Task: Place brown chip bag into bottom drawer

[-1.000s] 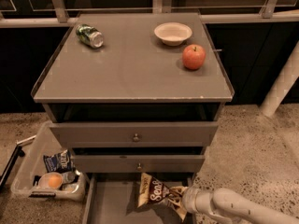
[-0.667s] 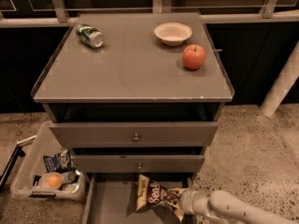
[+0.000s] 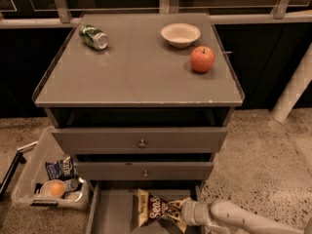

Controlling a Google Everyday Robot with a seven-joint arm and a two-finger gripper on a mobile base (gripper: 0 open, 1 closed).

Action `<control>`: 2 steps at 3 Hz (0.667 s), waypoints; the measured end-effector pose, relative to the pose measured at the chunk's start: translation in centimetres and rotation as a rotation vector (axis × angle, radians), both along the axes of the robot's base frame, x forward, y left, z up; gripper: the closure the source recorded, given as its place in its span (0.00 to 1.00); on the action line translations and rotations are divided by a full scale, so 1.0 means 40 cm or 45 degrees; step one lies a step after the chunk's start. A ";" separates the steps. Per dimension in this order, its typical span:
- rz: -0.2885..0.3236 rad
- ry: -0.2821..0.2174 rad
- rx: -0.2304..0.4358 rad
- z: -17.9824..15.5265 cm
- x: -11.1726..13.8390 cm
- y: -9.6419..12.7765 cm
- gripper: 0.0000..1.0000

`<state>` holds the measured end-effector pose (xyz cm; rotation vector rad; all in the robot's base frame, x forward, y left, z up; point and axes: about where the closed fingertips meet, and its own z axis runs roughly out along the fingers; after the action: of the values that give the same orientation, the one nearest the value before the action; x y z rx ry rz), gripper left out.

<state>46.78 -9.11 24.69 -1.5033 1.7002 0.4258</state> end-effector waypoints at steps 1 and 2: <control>0.042 0.003 -0.011 -0.046 0.008 0.037 1.00; 0.033 0.012 -0.028 -0.091 0.033 0.053 1.00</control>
Offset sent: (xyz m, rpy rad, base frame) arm 0.0261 0.0252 -0.0571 -0.0416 0.0133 0.0137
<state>48.09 -6.99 21.04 -1.5426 1.6992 0.4294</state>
